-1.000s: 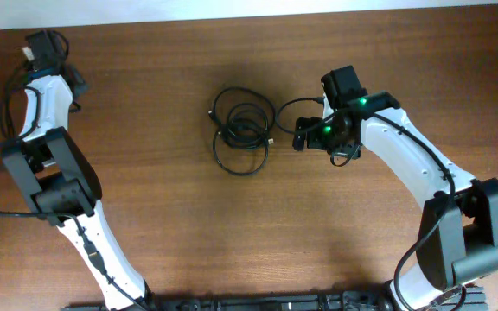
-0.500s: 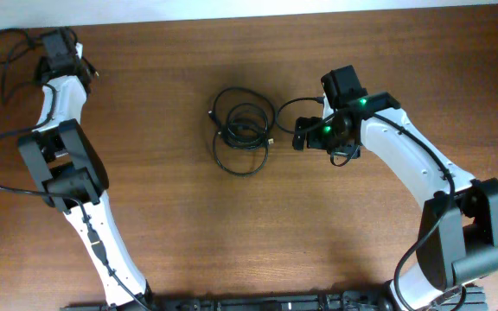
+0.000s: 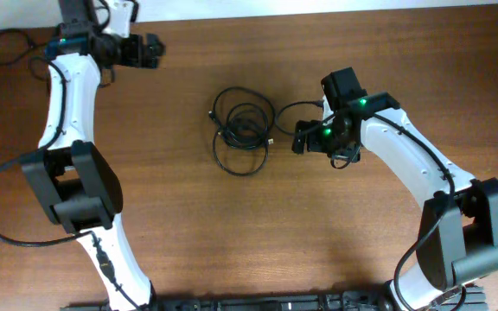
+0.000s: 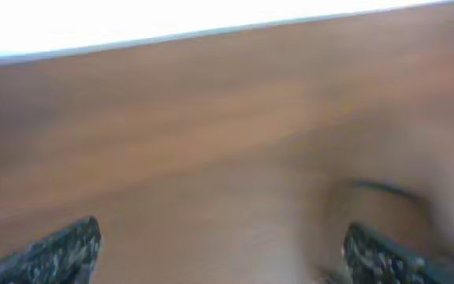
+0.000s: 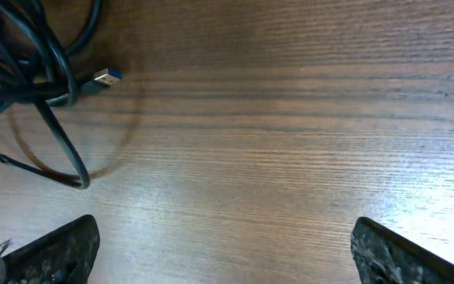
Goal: Untangle cables
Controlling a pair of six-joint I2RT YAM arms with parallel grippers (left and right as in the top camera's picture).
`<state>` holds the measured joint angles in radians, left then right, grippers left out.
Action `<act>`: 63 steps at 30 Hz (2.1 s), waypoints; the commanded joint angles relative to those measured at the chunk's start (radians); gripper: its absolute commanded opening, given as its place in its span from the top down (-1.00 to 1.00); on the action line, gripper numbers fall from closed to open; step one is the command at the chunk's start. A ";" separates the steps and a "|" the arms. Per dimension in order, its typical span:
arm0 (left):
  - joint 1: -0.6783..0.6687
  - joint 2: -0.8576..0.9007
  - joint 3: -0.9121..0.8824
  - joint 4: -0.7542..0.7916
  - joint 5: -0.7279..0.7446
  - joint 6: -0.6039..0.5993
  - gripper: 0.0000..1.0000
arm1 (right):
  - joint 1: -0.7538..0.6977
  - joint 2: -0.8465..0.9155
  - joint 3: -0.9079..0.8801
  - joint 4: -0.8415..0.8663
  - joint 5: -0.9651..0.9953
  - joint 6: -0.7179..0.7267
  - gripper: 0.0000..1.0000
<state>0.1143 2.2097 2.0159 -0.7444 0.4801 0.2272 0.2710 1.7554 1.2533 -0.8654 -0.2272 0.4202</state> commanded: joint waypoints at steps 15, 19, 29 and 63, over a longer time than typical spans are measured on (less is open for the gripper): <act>-0.438 -0.010 -0.104 -0.360 -0.111 -0.084 -0.15 | -0.109 0.002 -0.007 -0.049 0.077 -0.019 -0.99; -0.420 -0.010 -0.104 -0.322 -0.110 -0.125 0.01 | -0.108 0.002 -0.007 -0.033 0.079 -0.020 -0.99; -0.418 -0.174 0.032 -0.341 -0.002 -0.171 1.00 | -0.108 0.002 -0.007 -0.032 0.079 -0.020 -0.99; -0.456 -0.452 0.056 -0.514 -0.293 -0.870 1.00 | 0.055 -0.096 0.022 0.247 -0.552 0.006 -0.75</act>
<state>-0.3256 1.7554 2.0712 -1.2556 0.1585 -0.6334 0.3008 1.6760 1.2602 -0.6449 -0.8661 0.3420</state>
